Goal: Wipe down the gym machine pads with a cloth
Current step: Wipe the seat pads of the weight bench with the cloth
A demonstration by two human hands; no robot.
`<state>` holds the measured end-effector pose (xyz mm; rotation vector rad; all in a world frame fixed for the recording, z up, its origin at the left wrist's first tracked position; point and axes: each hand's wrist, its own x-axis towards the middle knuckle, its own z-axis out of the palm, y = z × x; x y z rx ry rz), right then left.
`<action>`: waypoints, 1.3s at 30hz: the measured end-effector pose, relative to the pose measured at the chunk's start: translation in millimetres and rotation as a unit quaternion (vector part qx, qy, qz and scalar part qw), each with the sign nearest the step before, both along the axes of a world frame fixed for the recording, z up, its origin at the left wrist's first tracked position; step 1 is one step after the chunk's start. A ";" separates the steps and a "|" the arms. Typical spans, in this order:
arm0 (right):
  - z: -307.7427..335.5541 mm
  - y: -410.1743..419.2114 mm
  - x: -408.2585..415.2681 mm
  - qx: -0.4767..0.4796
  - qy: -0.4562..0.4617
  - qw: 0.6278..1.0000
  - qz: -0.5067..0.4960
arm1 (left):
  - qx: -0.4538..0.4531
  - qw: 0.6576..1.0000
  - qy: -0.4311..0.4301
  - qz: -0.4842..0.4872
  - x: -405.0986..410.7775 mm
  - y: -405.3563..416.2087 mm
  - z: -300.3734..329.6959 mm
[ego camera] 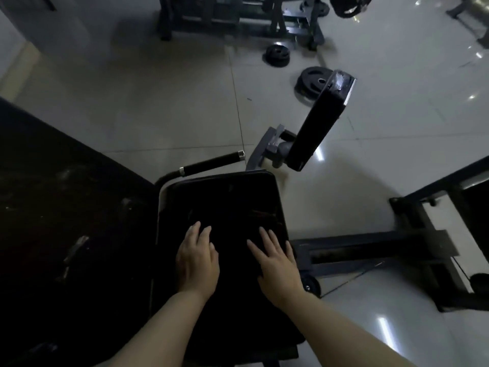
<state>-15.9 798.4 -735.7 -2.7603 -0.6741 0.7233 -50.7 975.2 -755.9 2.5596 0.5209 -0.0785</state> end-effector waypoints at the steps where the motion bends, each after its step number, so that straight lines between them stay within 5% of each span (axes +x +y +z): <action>1: -3.4 0.4 -8.3 -0.009 -0.011 1.000 -0.010 | 0.004 1.000 0.002 -0.008 0.1 2.4 -5.1; 6: 5.9 31.7 -19.6 0.053 -0.096 0.985 -0.132 | 0.011 0.999 0.008 -0.041 -0.6 -3.5 -28.9; 9: -7.6 48.0 -0.3 0.010 -0.095 0.982 -0.160 | 0.030 0.998 -0.008 -0.063 1.8 -11.4 -45.4; 16: -51.1 55.5 10.3 -0.055 -0.109 0.980 -0.156 | 0.044 0.997 -0.038 -0.057 14.4 -17.7 -65.9; 23: -49.1 44.9 59.7 -0.063 -0.132 0.989 -0.022 | 0.052 0.996 -0.046 -0.051 15.6 -17.9 -76.6; 31: -42.7 55.4 150.5 -0.047 -0.142 0.988 -0.048 | 0.068 0.995 -0.054 -0.050 15.8 -18.7 -78.2; 39: -45.9 -8.5 -1.5 0.001 -0.129 0.992 0.010 | 0.019 0.996 -0.082 -0.031 26.4 -20.2 -71.6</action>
